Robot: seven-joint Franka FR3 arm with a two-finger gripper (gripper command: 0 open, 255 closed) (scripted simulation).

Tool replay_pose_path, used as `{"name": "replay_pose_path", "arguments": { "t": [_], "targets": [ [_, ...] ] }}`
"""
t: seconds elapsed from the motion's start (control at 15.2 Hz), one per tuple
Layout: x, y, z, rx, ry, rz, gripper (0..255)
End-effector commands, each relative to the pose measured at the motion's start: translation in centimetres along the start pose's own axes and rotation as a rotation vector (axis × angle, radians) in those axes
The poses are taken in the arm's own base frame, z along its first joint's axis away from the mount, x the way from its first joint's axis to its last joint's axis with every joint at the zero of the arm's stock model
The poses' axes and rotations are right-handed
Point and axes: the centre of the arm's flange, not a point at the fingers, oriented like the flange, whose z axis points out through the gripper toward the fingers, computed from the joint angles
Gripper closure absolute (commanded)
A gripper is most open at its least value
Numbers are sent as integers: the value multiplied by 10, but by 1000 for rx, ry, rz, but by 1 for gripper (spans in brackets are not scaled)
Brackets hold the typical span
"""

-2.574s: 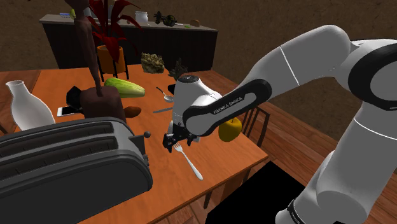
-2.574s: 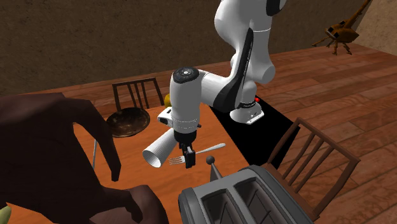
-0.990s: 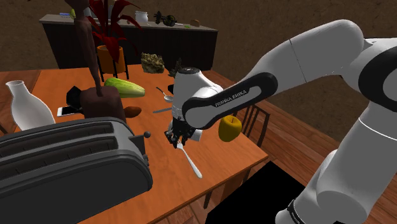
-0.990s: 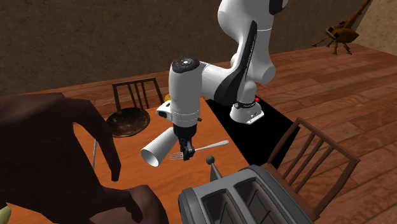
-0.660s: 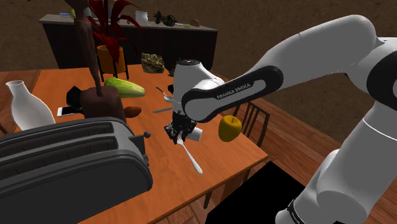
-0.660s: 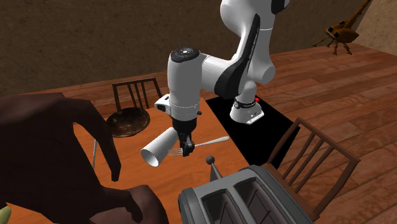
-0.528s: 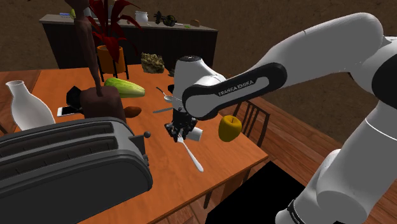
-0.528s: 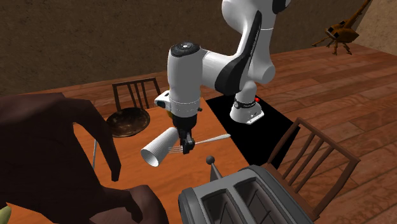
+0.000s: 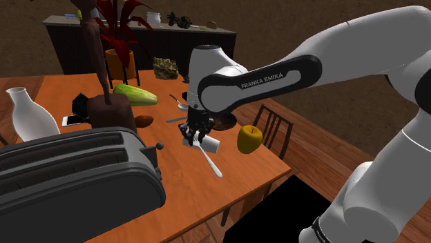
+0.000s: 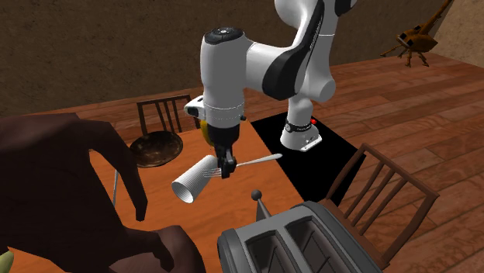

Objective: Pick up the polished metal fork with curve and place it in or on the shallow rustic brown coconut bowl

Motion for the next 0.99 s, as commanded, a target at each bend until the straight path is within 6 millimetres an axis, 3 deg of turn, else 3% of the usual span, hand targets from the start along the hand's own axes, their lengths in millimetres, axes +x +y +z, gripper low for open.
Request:
{"name": "replay_pose_path", "arguments": {
  "t": [0.0, 0.07, 0.92],
  "targets": [
    [0, 0, -10, 0, 0, 0, 255],
    [0, 0, -10, 0, 0, 0, 255],
    [111, 131, -7, 0, 0, 0, 255]
  ]
}}
